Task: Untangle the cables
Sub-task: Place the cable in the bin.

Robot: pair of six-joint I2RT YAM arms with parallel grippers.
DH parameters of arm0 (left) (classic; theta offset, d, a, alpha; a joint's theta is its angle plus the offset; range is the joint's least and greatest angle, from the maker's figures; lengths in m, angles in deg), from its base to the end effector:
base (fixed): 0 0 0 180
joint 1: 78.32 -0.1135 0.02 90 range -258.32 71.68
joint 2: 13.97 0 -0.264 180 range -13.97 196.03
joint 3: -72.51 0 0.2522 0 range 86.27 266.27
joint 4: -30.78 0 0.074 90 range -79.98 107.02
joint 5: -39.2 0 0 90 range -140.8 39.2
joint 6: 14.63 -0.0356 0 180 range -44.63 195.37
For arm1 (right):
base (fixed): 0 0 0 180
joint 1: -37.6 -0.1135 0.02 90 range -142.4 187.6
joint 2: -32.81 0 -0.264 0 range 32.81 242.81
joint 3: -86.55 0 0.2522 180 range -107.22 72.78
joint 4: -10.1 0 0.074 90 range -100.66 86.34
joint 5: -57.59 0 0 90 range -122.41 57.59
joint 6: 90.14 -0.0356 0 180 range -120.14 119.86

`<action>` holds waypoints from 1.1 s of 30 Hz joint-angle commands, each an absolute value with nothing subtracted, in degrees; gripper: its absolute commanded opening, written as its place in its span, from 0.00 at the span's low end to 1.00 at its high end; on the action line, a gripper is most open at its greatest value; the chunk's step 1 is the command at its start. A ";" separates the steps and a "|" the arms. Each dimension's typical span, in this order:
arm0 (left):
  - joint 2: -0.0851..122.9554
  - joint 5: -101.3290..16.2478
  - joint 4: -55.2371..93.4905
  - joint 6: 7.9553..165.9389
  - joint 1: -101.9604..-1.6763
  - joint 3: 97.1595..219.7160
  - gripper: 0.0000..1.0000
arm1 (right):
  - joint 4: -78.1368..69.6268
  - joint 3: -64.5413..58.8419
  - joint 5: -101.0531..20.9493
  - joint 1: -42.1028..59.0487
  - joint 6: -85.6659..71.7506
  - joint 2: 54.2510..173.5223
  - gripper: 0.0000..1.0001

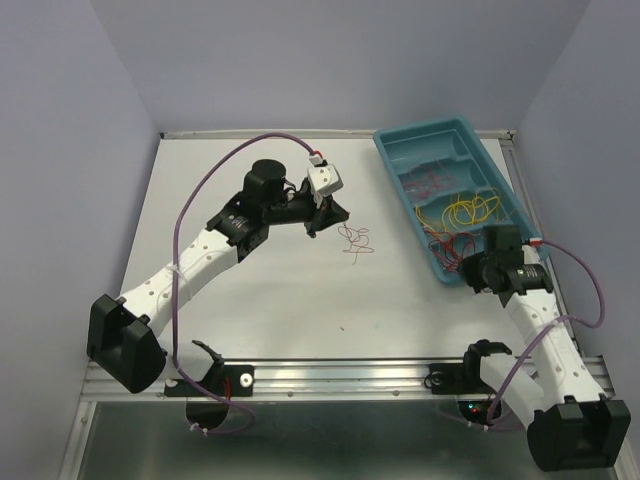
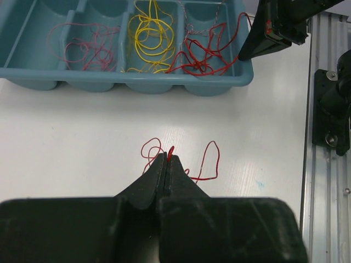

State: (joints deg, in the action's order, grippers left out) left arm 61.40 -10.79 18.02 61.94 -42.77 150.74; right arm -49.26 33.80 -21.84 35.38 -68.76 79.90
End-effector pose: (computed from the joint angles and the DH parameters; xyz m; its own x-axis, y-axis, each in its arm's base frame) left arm 0.2348 -0.1959 0.3641 0.0871 0.1564 -0.9838 0.9668 0.2247 0.1213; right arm 0.1559 -0.0005 0.2439 -0.2280 0.9072 -0.3535 0.7756 0.3887 0.4974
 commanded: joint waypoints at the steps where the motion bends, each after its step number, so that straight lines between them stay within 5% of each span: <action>1: 61.00 -10.99 19.57 61.04 -42.72 150.52 0.00 | -47.08 28.23 -14.49 35.75 -62.64 87.81 0.01; 17: 61.88 -10.46 19.31 60.95 -42.72 150.43 0.00 | -35.92 22.78 -13.59 35.67 -51.75 112.51 0.01; 24: 62.84 -10.46 19.31 60.78 -42.72 150.69 0.00 | -35.48 19.62 -11.22 35.75 -44.20 107.17 0.01; 28: 63.89 -8.27 19.31 60.34 -42.72 151.74 0.00 | -34.43 16.98 -19.82 35.75 -31.31 106.12 0.03; 32: 65.92 -3.96 19.13 61.57 -42.55 156.66 0.00 | -34.25 15.13 -18.52 35.75 -27.83 100.49 0.17; 33: 66.53 -3.17 19.39 62.44 -42.46 157.71 0.00 | -34.25 14.78 -19.31 35.75 -27.48 99.52 0.31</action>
State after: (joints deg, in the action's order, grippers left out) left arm 65.36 -8.32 17.36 61.37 -42.77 151.94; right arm -36.35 19.25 -17.84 35.38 -34.49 104.55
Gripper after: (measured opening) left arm 0.026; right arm 0.185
